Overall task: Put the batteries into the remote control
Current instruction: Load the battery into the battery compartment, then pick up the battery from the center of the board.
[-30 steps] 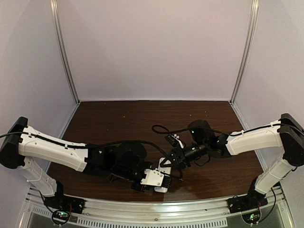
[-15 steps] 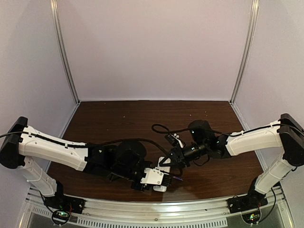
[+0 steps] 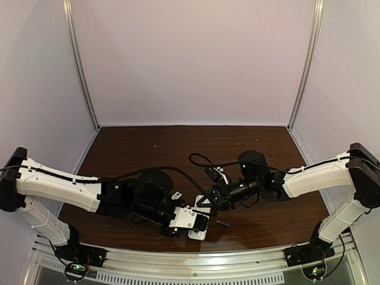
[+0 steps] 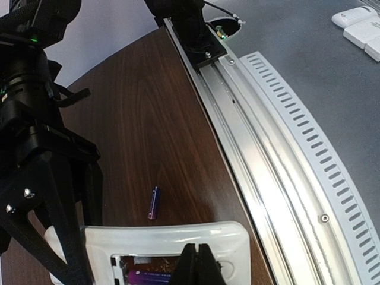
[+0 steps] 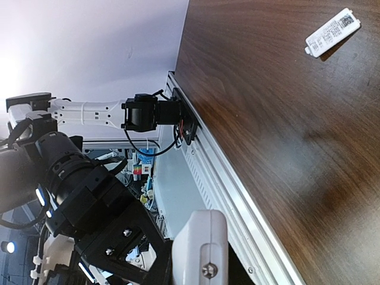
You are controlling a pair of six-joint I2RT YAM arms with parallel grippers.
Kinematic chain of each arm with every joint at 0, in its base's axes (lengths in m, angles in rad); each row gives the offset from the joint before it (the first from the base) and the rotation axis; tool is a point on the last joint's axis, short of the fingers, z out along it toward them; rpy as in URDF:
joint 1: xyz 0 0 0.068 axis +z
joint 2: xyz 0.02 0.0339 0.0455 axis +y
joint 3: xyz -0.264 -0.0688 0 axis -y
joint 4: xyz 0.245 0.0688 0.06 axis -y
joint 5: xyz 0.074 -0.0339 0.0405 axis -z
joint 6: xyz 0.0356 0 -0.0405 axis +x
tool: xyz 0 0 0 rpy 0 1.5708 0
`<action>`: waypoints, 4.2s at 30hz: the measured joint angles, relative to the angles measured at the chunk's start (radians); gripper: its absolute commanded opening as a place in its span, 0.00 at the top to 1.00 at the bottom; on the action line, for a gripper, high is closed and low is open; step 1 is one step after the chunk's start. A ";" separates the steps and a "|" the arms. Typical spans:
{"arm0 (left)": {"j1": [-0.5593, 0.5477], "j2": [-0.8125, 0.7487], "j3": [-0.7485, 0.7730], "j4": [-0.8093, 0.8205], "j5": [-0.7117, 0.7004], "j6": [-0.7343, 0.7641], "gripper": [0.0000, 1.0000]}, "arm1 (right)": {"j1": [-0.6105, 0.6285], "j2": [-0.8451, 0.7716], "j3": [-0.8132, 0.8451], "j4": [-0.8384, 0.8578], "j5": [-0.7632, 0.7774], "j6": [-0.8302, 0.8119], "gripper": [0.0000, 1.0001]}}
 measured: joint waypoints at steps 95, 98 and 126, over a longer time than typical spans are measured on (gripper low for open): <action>0.033 0.789 0.850 -0.558 -0.098 -0.072 0.94 | -0.643 -0.575 -0.063 -0.706 0.053 -0.639 1.00; 0.033 0.776 0.846 -0.564 -0.086 -0.079 0.96 | -0.643 -0.575 -0.063 -0.706 0.053 -0.642 1.00; 0.031 0.684 0.687 -0.616 -0.204 -0.201 0.97 | -0.646 -0.661 -0.070 -0.557 -0.028 -0.578 1.00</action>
